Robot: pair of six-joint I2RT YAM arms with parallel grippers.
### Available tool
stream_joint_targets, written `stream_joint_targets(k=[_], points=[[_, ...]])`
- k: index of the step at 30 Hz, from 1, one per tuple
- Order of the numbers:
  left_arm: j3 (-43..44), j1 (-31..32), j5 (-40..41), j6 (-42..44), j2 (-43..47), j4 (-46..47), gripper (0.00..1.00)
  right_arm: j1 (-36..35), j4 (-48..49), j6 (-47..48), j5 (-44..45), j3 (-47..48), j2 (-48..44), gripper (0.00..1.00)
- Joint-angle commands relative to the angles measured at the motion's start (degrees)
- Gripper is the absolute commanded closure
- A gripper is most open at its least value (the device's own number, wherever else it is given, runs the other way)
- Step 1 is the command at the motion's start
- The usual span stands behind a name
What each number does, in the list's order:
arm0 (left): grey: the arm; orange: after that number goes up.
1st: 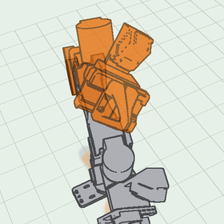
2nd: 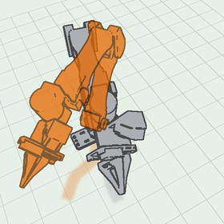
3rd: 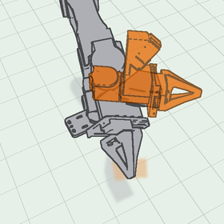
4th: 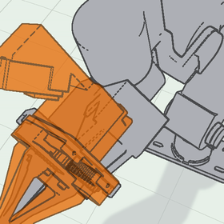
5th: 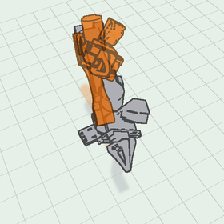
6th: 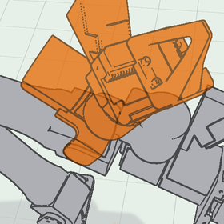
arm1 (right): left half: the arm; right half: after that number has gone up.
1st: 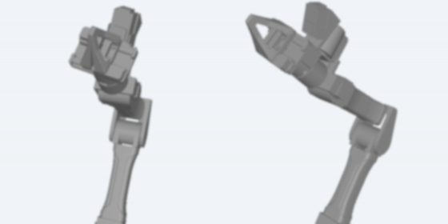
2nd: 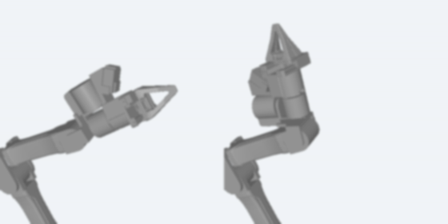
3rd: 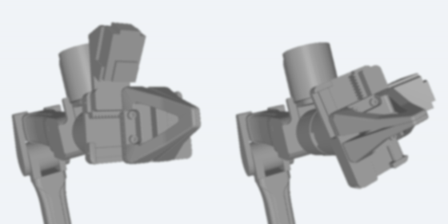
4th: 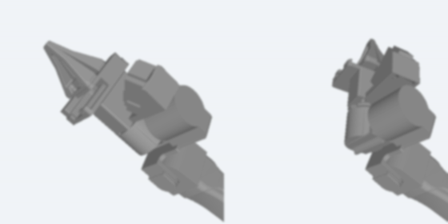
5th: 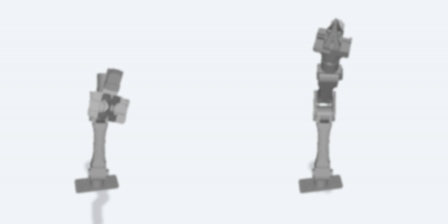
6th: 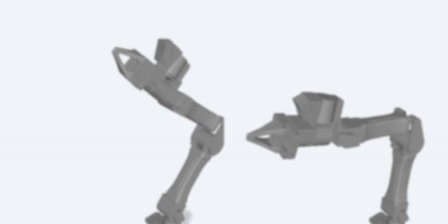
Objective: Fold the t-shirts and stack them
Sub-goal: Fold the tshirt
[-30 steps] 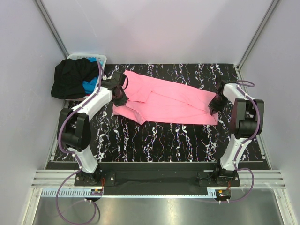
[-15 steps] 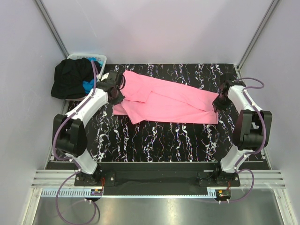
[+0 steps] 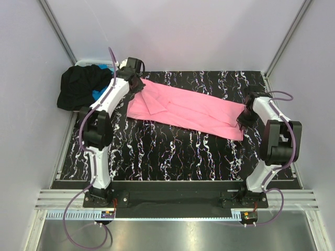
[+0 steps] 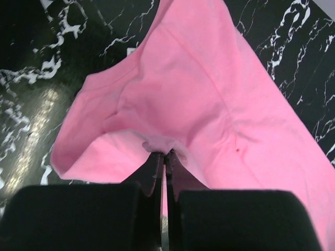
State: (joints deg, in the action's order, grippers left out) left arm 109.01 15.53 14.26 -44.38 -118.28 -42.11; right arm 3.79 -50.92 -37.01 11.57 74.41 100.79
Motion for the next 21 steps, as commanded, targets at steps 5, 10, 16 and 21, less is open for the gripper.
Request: stream_joint_targets(k=[5,10,16,21], points=[[11.91,-1.9,-3.1,2.37,-8.63,0.8,1.0,1.04,-0.59,-1.92,2.84,4.95,3.88,1.0],[17.19,-3.66,-3.8,2.63,-12.41,0.8,1.0,1.3,-1.38,-2.89,3.1,8.37,7.04,1.0],[19.66,-5.33,-4.94,1.66,-13.38,1.15,1.0,1.57,-1.91,-3.76,3.98,12.33,9.33,1.0],[21.77,-5.77,-7.49,1.67,-15.14,1.15,1.0,1.57,-2.09,-4.39,3.28,14.79,11.35,1.0]])
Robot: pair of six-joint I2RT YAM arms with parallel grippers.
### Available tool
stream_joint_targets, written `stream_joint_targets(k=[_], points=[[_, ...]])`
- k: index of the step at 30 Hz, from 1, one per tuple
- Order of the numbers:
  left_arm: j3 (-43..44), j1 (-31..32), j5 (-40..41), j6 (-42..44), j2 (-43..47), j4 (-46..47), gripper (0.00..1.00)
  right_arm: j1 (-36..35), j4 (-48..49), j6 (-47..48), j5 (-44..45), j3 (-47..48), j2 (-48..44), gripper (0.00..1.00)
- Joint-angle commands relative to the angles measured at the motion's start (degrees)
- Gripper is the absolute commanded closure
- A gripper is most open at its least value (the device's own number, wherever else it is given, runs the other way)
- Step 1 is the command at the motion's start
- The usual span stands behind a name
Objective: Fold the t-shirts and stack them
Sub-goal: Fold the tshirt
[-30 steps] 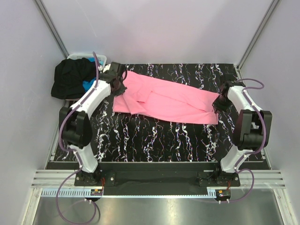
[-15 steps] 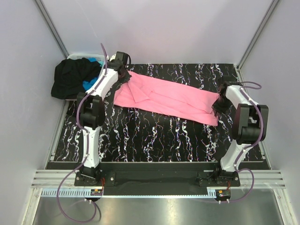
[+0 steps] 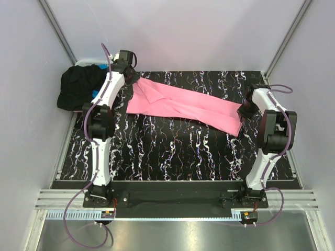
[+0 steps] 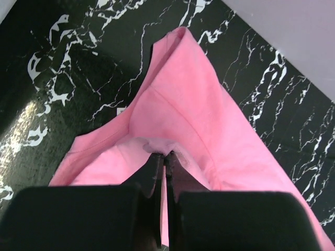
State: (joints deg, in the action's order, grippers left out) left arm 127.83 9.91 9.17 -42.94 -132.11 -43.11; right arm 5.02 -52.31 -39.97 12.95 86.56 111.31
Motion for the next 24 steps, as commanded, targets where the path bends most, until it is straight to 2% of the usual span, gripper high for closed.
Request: stream_joint_targets(k=[1,11,18,24], points=[[2.95,-0.24,-2.75,0.22,-1.48,2.24,1.0,0.43,-0.86,-1.43,1.99,2.99,1.36,1.0],[2.7,-0.24,-8.64,1.81,-3.94,2.33,0.99,0.61,-3.84,-2.13,7.08,9.93,6.55,1.0],[-0.48,-0.24,-8.03,2.51,-2.1,2.42,1.0,0.96,-4.99,-1.96,7.62,17.75,10.07,1.0],[-0.13,-0.24,-7.94,2.42,-2.01,2.51,1.0,0.96,-6.39,-1.87,6.12,20.05,12.79,1.0]])
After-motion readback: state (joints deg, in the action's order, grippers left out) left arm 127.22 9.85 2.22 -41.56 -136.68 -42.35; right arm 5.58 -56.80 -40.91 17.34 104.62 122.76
